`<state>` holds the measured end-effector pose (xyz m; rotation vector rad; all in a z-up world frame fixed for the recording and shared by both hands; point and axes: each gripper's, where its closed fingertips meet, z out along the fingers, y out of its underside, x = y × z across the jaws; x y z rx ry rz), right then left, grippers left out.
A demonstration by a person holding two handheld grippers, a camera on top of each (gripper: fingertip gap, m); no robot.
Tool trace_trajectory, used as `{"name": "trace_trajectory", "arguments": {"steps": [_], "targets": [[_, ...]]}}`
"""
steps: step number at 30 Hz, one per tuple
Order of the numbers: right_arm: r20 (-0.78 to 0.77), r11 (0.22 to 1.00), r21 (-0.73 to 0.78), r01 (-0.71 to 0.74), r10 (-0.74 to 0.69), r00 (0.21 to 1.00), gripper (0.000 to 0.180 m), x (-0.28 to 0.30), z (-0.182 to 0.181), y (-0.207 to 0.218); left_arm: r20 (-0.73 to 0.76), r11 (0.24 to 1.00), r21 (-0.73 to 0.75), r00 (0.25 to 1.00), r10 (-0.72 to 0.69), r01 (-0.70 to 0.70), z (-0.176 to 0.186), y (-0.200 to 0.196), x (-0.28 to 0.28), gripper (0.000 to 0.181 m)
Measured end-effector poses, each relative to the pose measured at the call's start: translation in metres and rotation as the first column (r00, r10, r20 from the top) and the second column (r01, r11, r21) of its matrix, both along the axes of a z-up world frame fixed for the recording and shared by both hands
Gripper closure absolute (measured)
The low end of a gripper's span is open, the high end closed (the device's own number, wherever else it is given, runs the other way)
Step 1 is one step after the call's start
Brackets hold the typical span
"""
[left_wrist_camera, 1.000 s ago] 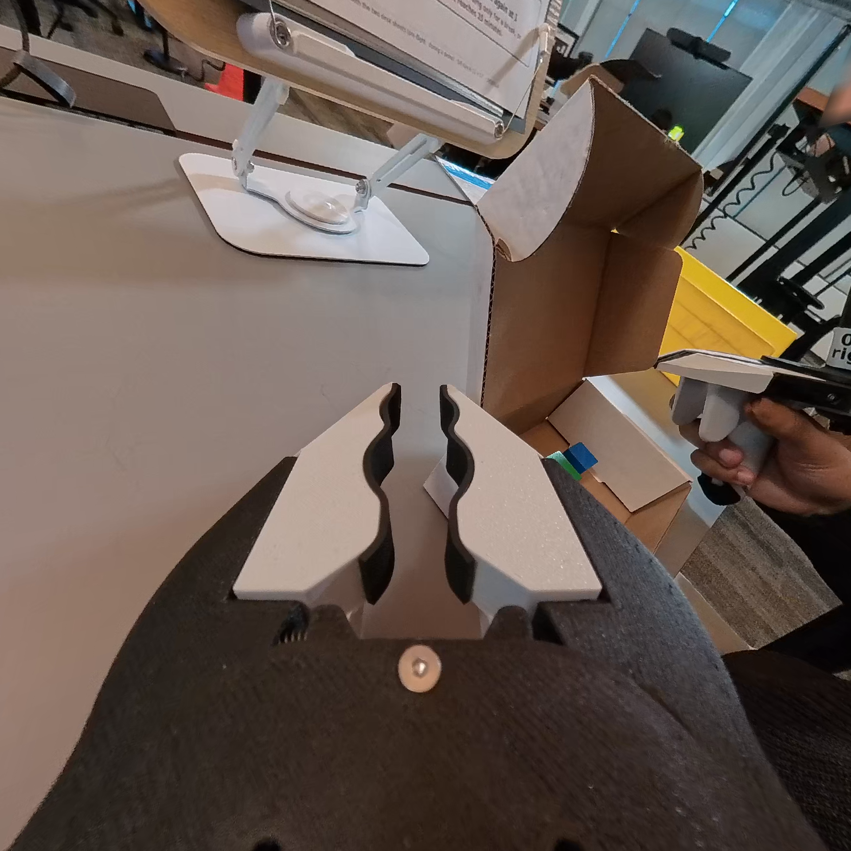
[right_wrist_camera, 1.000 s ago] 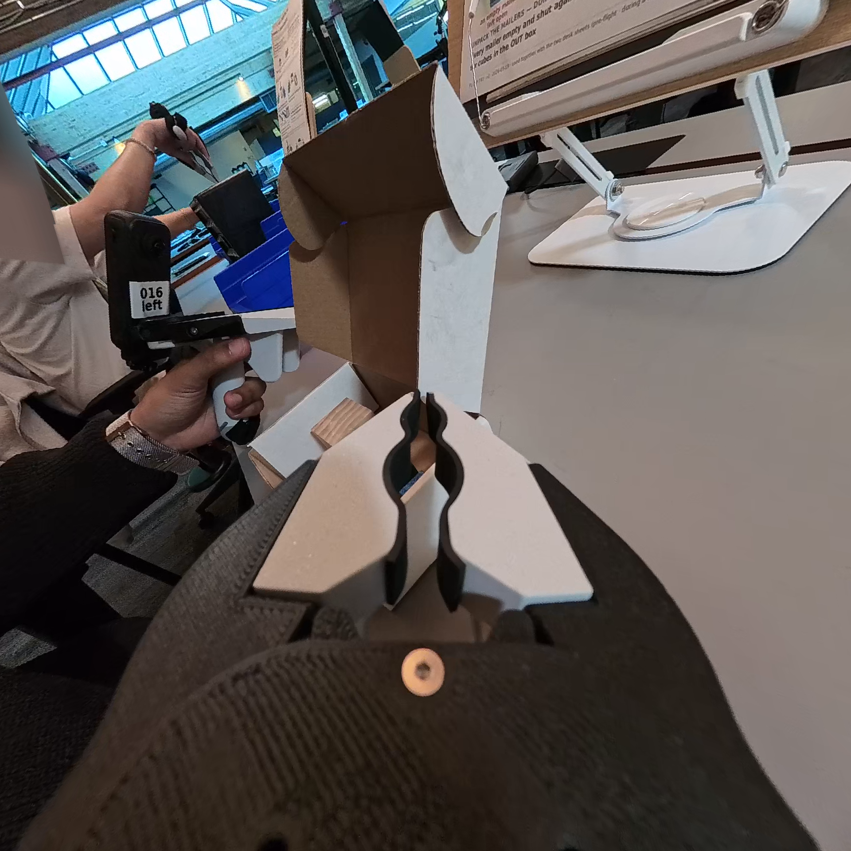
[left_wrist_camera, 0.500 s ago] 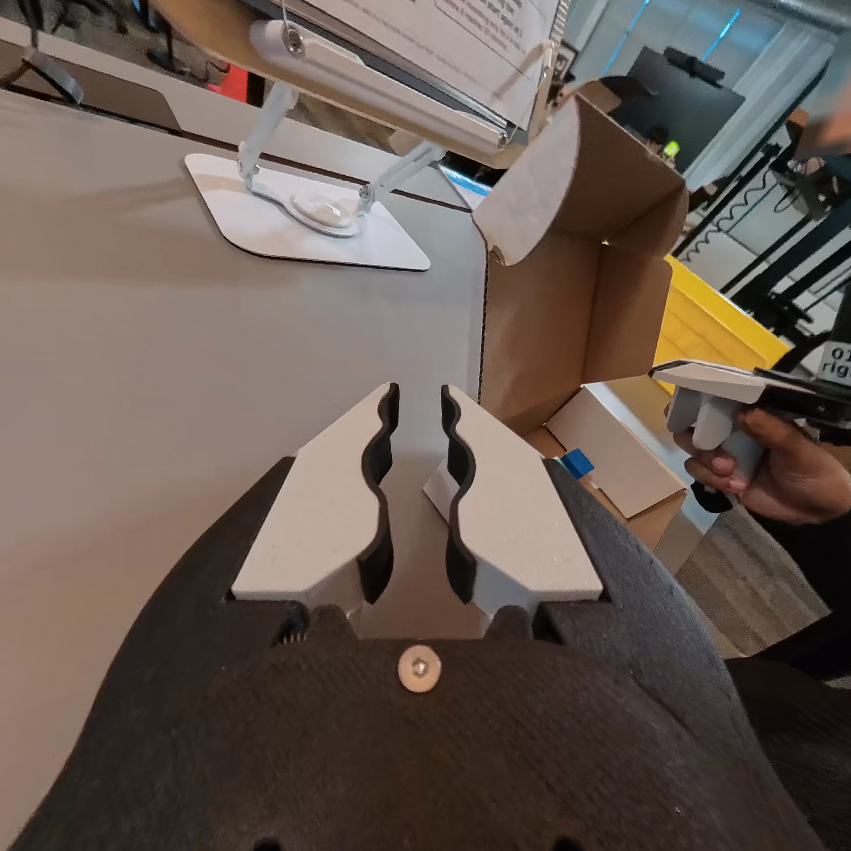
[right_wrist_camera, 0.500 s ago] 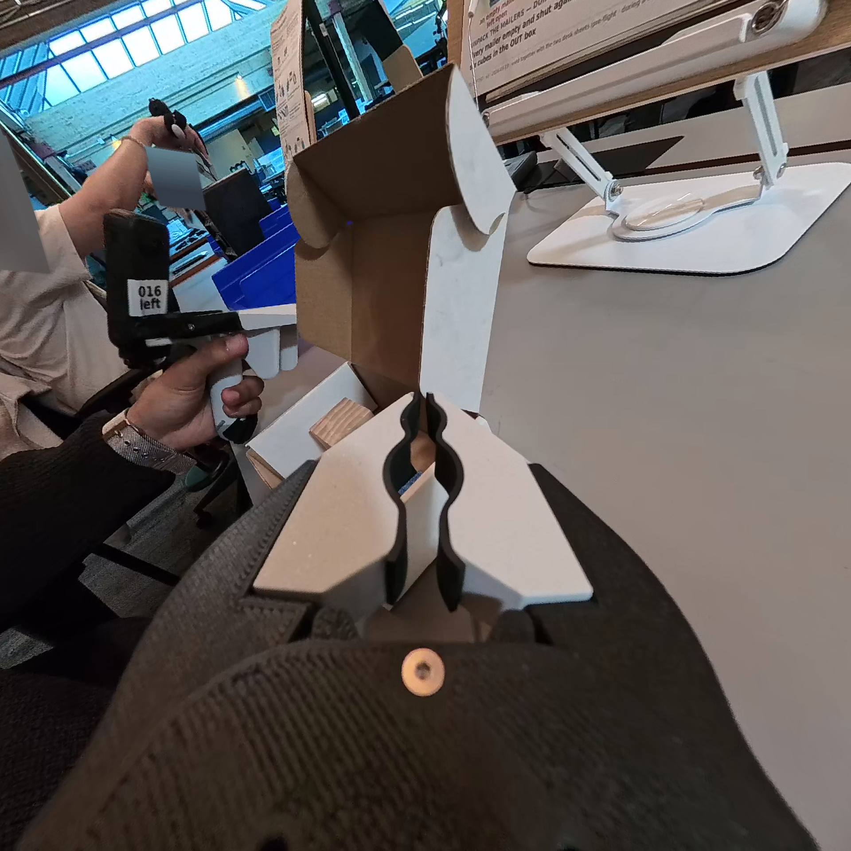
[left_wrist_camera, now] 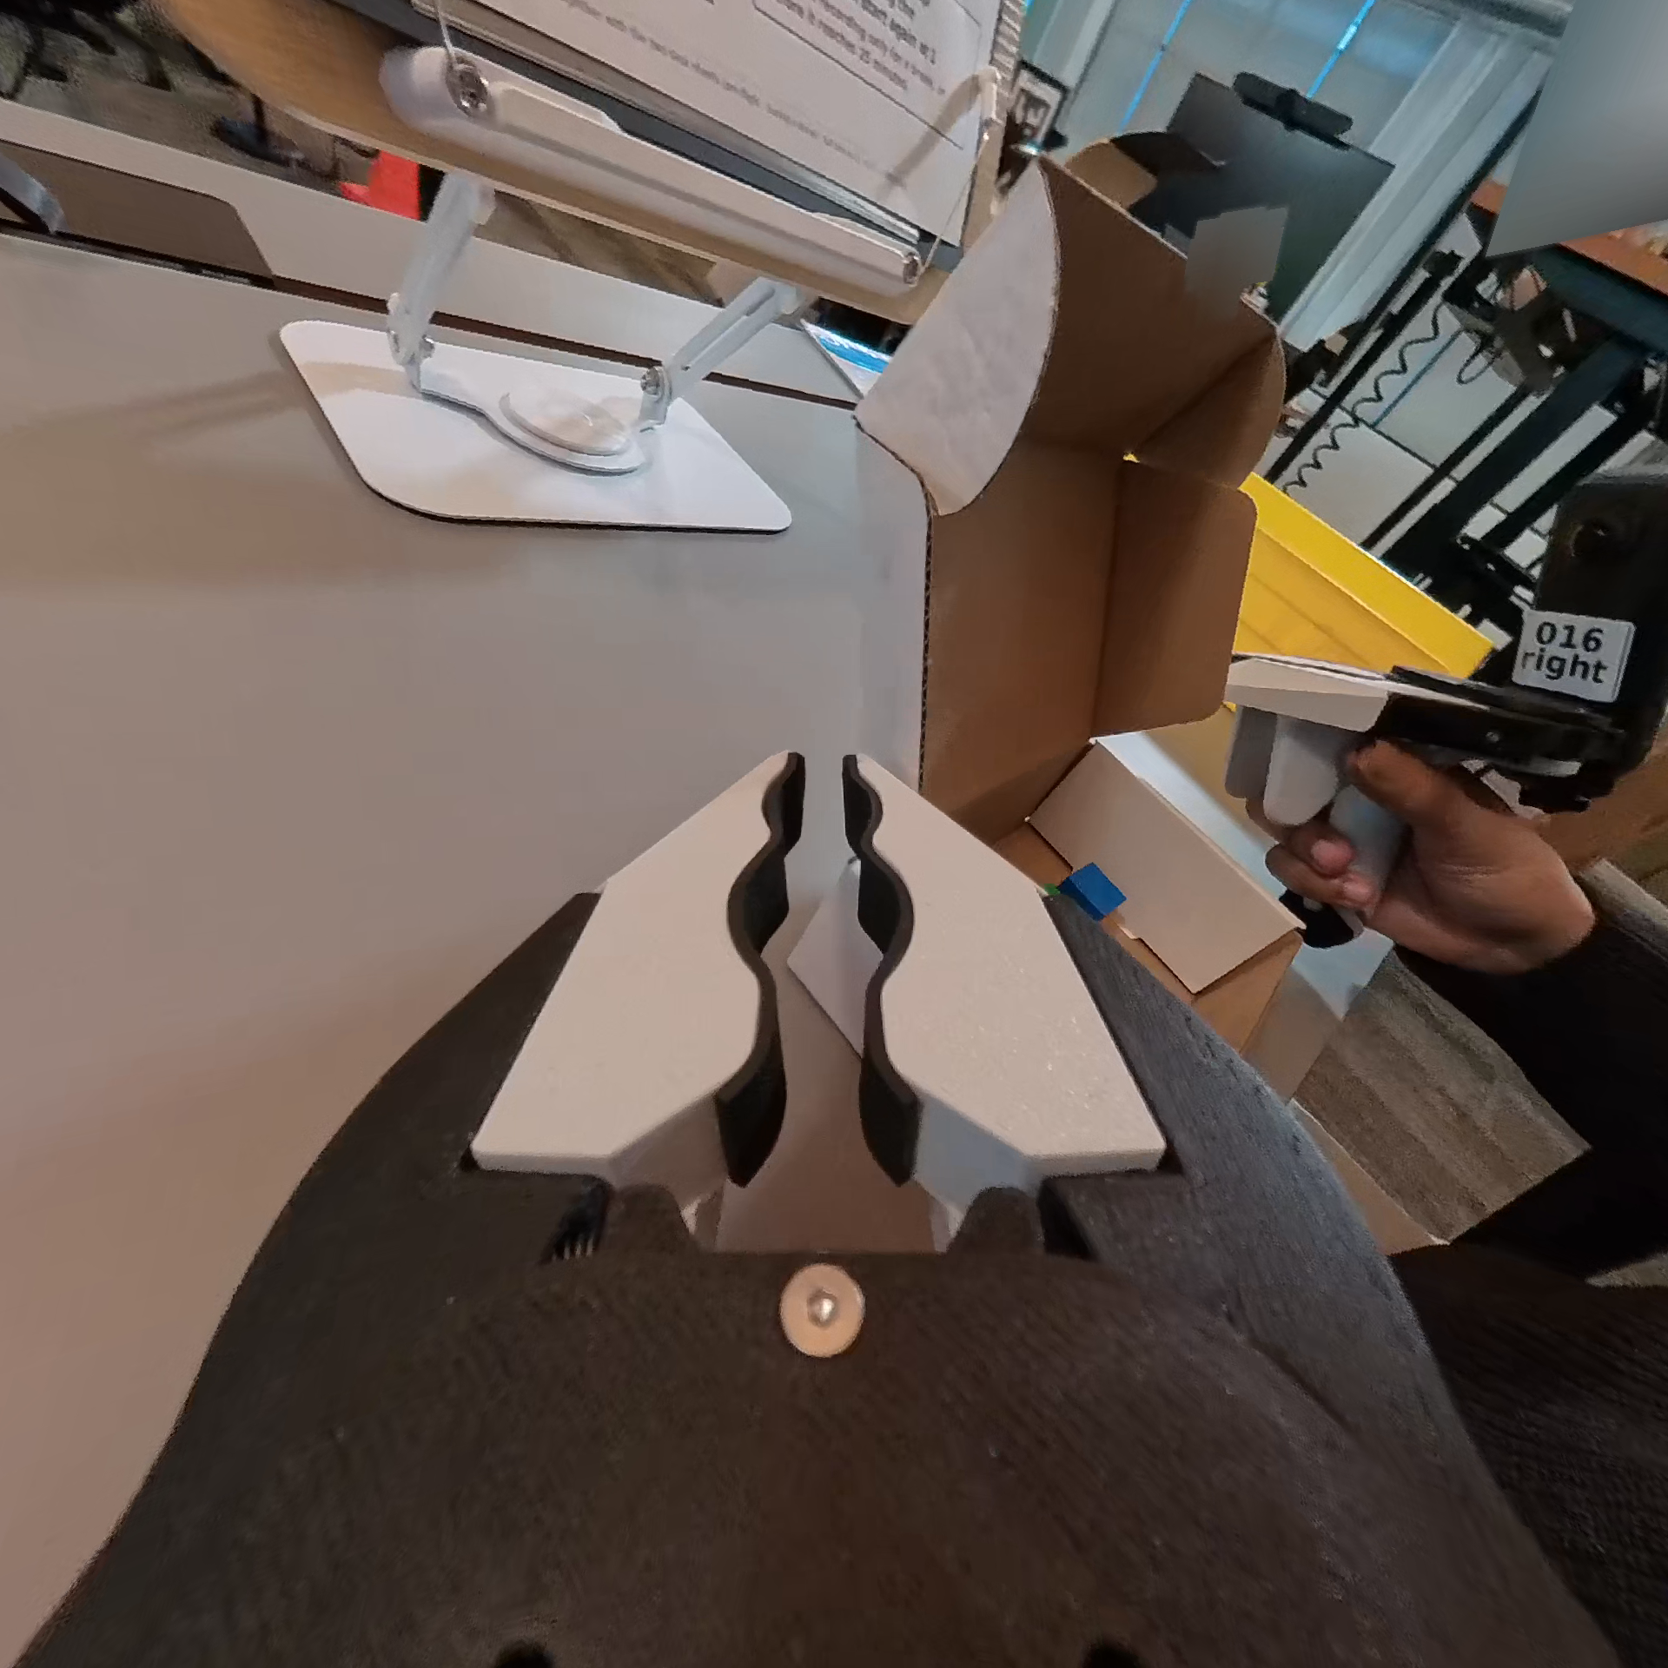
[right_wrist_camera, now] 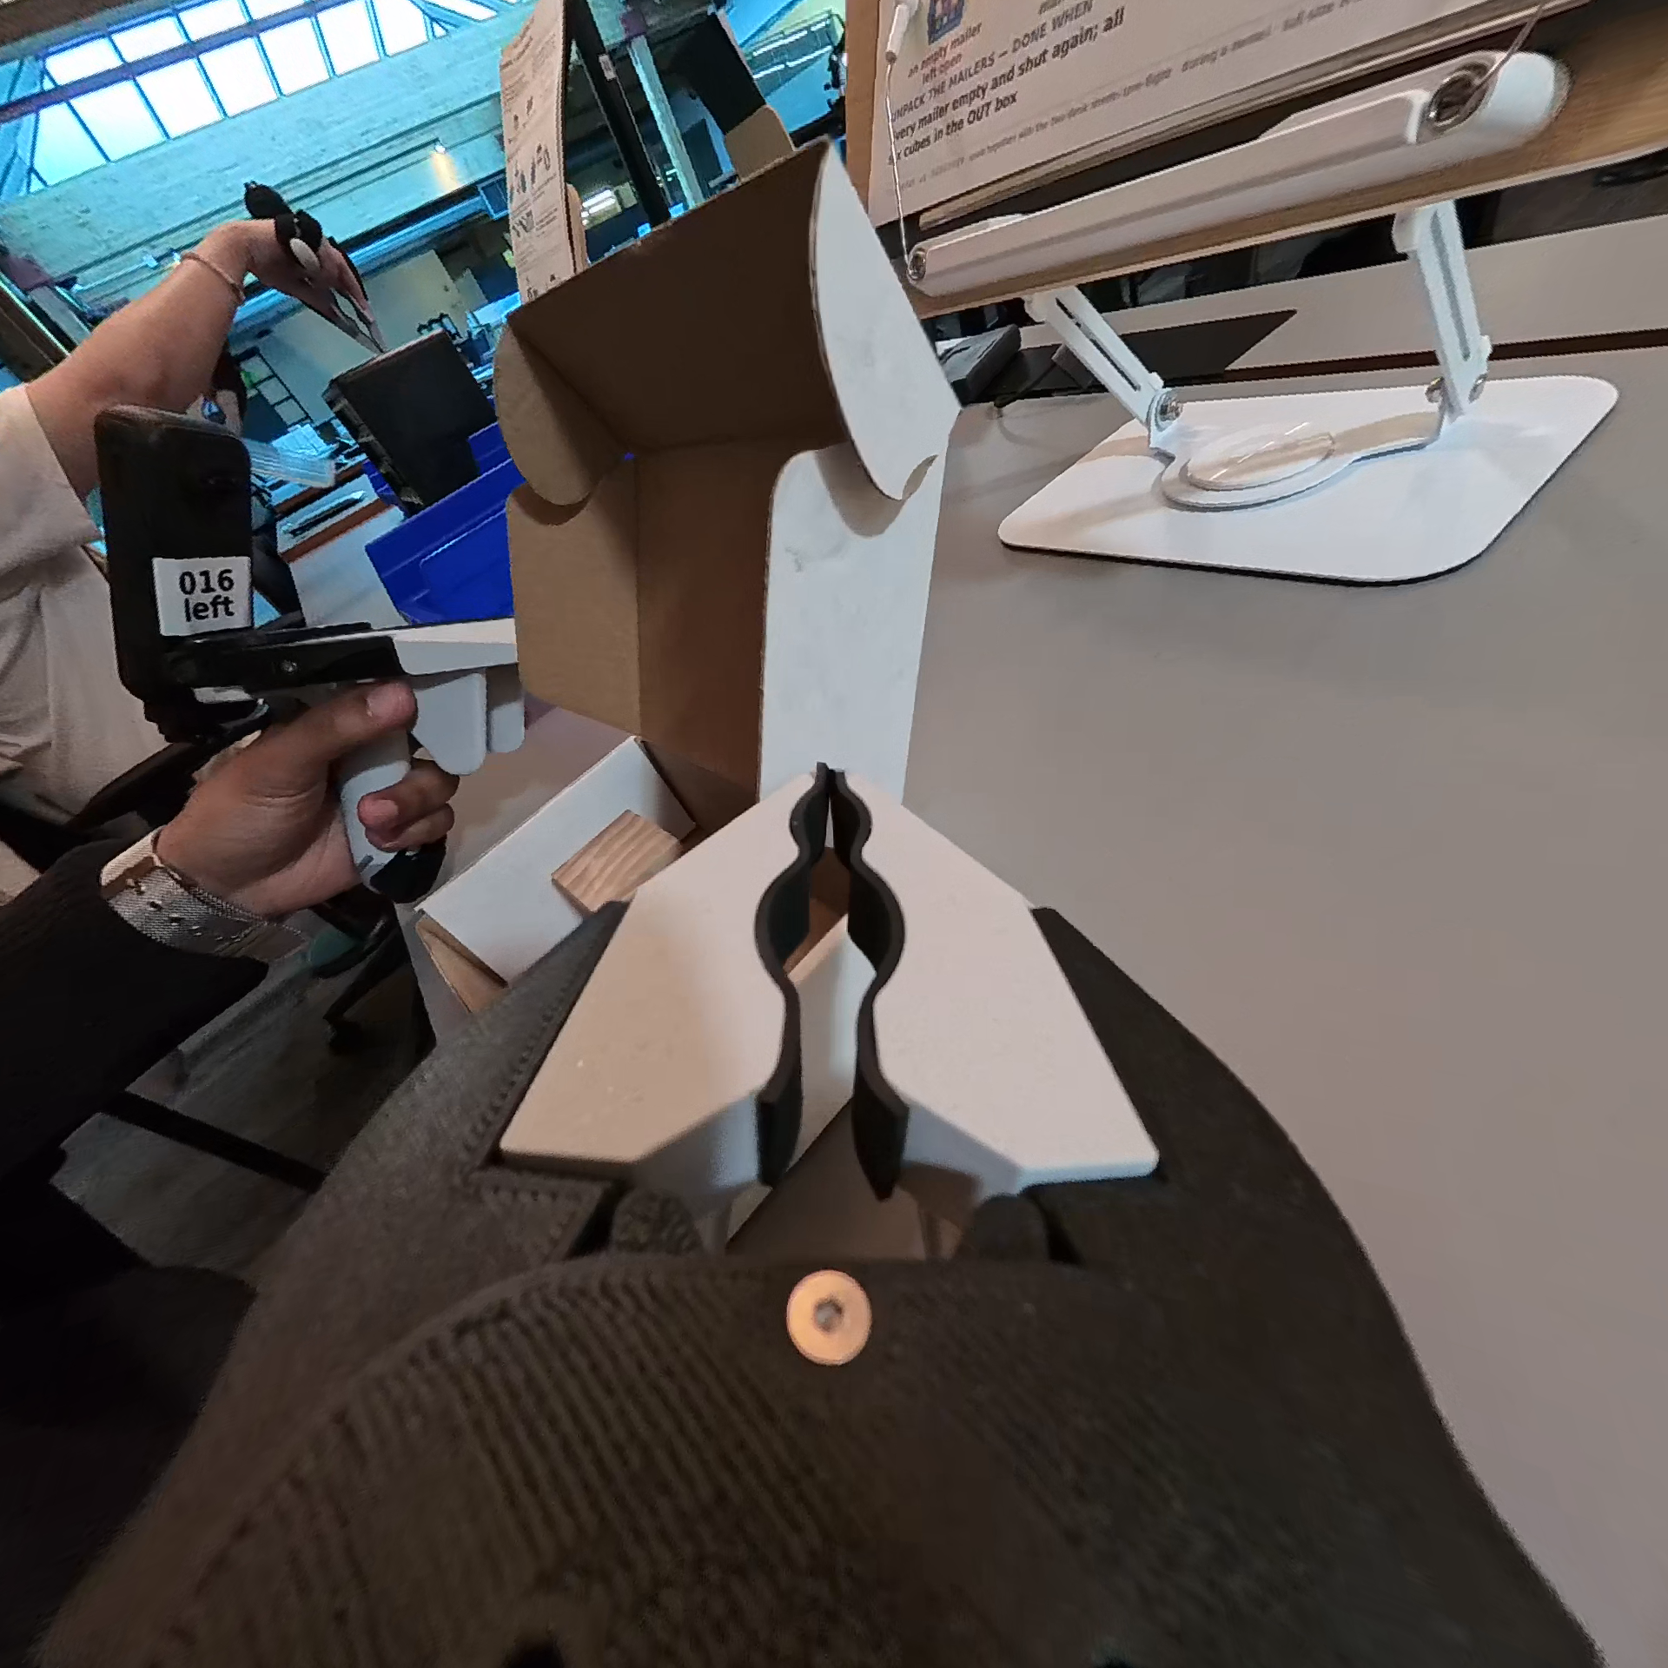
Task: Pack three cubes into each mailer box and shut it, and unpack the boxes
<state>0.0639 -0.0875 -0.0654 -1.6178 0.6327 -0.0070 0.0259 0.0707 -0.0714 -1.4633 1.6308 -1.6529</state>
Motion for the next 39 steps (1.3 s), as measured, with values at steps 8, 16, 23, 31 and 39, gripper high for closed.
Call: {"name": "trace_trajectory", "arguments": {"steps": [8, 16, 23, 31, 39], "targets": [[0.052, 1.000, -0.012, -0.006, 0.006, 0.999, 0.180, 0.004, 0.002, 0.002, 0.010, 0.997, 0.058, 0.998, -0.055, 0.055, 0.000, -0.017, -0.004, 0.181], [0.028, 1.000, 0.003, -0.023, 0.023, 0.999, 0.180, 0.004, 0.002, 0.001, 0.013, 0.998, 0.042, 0.998, -0.057, 0.057, 0.000, -0.018, -0.003, 0.181], [-0.016, 0.998, 0.047, -0.039, 0.040, 0.999, 0.180, 0.009, 0.005, -0.003, 0.011, 0.999, 0.021, 0.999, -0.047, 0.046, 0.000, -0.015, -0.002, 0.178], [-0.118, 0.942, 0.330, 0.064, -0.026, 0.993, 0.175, 0.042, 0.057, -0.031, 0.020, 0.999, -0.001, 0.999, -0.048, 0.048, 0.003, -0.014, -0.002, 0.174], [-0.151, 0.986, 0.163, -0.039, 0.064, 0.986, 0.172, 0.031, 0.019, -0.009, 0.066, 0.997, -0.009, 0.995, -0.072, 0.072, 0.012, -0.018, -0.004, 0.177]]}}
